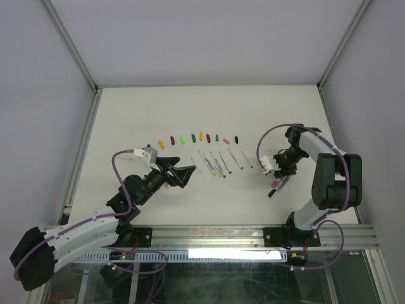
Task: Open the pen caps
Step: Pick up the pen from the center of the board.
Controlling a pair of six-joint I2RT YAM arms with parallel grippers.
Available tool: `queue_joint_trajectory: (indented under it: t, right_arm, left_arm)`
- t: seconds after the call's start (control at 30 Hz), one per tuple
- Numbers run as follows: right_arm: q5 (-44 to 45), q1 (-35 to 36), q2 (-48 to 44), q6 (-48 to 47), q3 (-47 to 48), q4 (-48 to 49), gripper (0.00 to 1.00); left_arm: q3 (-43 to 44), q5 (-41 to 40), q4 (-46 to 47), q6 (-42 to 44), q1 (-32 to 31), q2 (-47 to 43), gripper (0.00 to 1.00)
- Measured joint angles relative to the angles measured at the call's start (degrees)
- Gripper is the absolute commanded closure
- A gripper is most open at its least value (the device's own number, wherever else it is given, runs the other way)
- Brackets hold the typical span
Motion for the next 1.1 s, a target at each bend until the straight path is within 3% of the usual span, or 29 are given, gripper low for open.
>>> queue_joint_trajectory:
  t: [0.53, 0.73, 0.83, 1.1]
  right_arm:
    - [-0.1, 0.7, 2.8, 3.3, 0.7, 4.0, 0.74]
    - [-0.1, 1.2, 4.8, 8.2, 2.9, 5.9, 0.65]
    - [-0.1, 1.3, 5.0, 9.0, 3.1, 6.4, 0.65]
    - [1.6, 2.9, 5.7, 11.7, 3.7, 6.9, 0.84]
  left_arm:
    - [0.0, 0.0, 0.0, -1.0, 0.0, 0.0, 0.01]
    - [0.0, 0.0, 0.0, -1.2, 0.0, 0.0, 0.01]
    - [0.0, 0.0, 0.0, -1.3, 0.0, 0.0, 0.01]
    - [-1.0, 0.1, 3.4, -2.8, 0.0, 3.2, 0.01]
